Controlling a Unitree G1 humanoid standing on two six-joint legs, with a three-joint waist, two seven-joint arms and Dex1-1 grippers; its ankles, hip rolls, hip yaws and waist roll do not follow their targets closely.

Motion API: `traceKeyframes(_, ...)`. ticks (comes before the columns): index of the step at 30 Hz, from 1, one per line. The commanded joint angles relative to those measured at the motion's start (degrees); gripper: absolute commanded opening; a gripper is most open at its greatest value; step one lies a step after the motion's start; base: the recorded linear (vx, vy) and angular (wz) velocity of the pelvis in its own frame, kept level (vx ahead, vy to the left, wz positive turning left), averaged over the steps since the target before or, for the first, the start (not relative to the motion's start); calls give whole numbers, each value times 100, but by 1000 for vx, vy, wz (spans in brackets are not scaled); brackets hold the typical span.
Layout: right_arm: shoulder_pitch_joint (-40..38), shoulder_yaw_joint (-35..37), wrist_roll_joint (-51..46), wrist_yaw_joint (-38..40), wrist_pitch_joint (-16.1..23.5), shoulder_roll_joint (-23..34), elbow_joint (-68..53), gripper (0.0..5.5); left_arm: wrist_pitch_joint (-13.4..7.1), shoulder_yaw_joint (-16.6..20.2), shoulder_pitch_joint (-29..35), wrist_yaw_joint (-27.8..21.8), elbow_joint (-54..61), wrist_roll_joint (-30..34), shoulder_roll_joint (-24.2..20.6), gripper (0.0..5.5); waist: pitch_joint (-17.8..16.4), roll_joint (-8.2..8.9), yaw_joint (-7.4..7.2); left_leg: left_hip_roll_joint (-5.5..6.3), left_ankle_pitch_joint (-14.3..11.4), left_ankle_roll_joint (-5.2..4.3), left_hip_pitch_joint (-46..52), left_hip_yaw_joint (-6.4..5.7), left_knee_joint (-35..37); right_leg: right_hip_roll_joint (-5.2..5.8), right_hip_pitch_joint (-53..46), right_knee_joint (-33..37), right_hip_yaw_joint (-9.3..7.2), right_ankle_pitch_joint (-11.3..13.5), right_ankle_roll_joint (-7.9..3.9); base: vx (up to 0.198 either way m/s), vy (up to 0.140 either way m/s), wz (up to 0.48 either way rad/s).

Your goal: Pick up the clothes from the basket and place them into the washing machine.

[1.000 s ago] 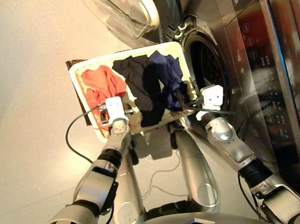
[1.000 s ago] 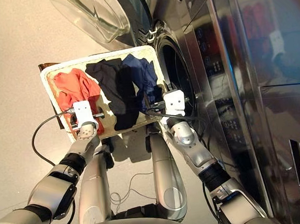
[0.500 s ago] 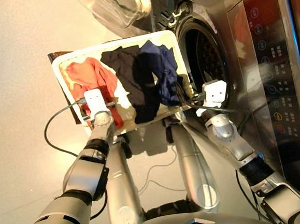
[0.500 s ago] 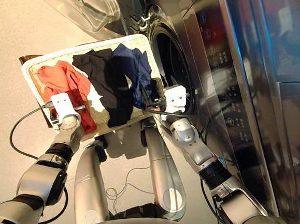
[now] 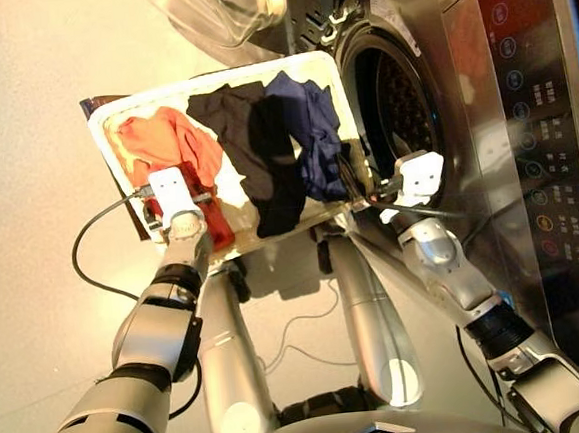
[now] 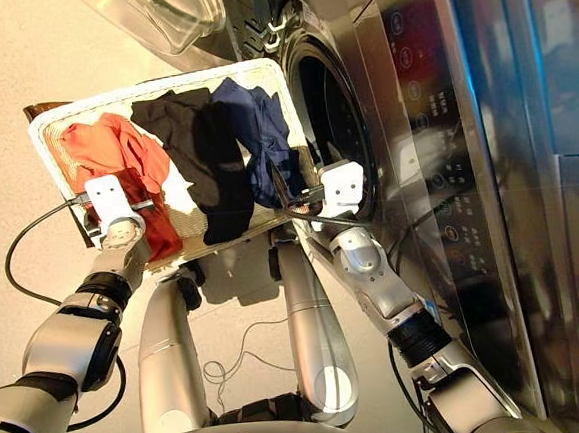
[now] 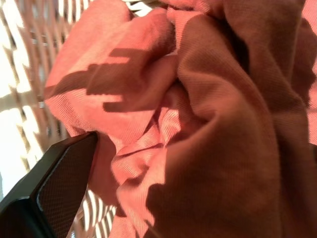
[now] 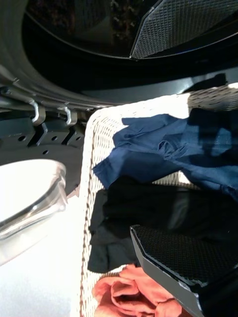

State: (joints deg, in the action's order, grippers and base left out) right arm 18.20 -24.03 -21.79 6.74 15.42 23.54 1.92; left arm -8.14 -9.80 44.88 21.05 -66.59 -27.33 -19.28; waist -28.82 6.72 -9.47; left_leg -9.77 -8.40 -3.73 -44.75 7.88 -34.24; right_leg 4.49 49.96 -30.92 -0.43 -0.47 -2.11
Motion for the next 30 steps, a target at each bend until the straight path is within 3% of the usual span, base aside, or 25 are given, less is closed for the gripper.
traceKeyframes(1, -424, 104, -124, -112, 404, 240, -659, 550, -131, 120, -342, -33, -150, -104, -150, 550, 566, -47, -35, -289, -24, -285, -99, -310, -296, 295, 48, -365, 51, -221, -564, 0, 0, 0)
traceKeyframes(9, -511, 172, -171, -246, 350, 312, -899, 550, -171, 28, -381, -248, 20, -189, -165, 550, 578, -35, -5, -296, -85, -273, -396, -441, -604, 303, 281, -661, 61, -325, -535, 8, -1, 1)
traceKeyframes(10, -519, 168, -174, -252, 348, 313, -908, 550, -171, 16, -370, -255, 13, -199, -159, 550, 579, -50, 11, -334, -293, -299, -367, -462, -711, 295, 266, -803, 45, -535, -558, 61, -9, 18)
traceKeyframes(14, -545, 166, -168, -282, 324, 295, -888, 550, -162, -1, -366, -291, 0, -169, -116, 550, 589, -58, -2, -335, -295, -302, -478, -492, -787, 315, 356, -876, 15, -540, -544, 17, -2, 1)
traceKeyframes(15, -552, 169, -174, -289, 326, 298, -895, 550, -161, -8, -373, -294, 9, -146, -103, 388, 592, -60, -1, -337, -284, -303, -480, -494, -767, 317, 365, -871, 12, -537, -540, 0, 0, 0)
traceKeyframes(16, -558, 168, -173, -296, 319, 306, -905, 550, -159, -26, -385, -296, 16, -139, -86, 263, 599, -64, 0, -333, -276, -303, -494, -500, -758, 316, 370, -859, 11, -537, -538, 0, 0, 0)
traceKeyframes(18, -564, 173, -168, -323, 309, 314, -910, 550, -171, -45, -396, -319, 23, -136, -76, 149, 616, -75, -4, -335, -258, -309, -482, -496, -722, 305, 383, -841, 9, -532, -537, 0, 0, 0)
traceKeyframes(21, -574, 187, -173, -328, 309, 326, -904, 550, -185, -50, -414, -318, 36, -136, -50, 119, 641, -82, 1, -340, -244, -310, -481, -490, -706, 294, 402, -843, 20, -530, -536, 0, 0, 0)
traceKeyframes(22, -566, 180, -211, -343, 307, 325, -883, 550, -201, -50, -430, -321, 34, -145, -29, 45, 668, -85, 4, -347, -235, -315, -467, -495, -686, 287, 396, -835, 27, -530, -535, -98, 7, -3)
traceKeyframes(23, -565, 179, -236, -353, 309, 321, -881, 550, -210, -53, -431, -326, 47, -142, -23, 0, 674, -68, -10, -323, -27, -294, -533, -491, -610, 298, 439, -730, 37, -333, -510, -96, 10, -1)
traceKeyframes(30, -579, 117, -587, -536, 241, 319, -747, 550, -297, -122, -579, -343, 246, -156, 124, 0, 728, -110, 41, -277, 53, -298, -377, -436, -394, 305, 319, -590, 35, -286, -514, -14, 1, 0)
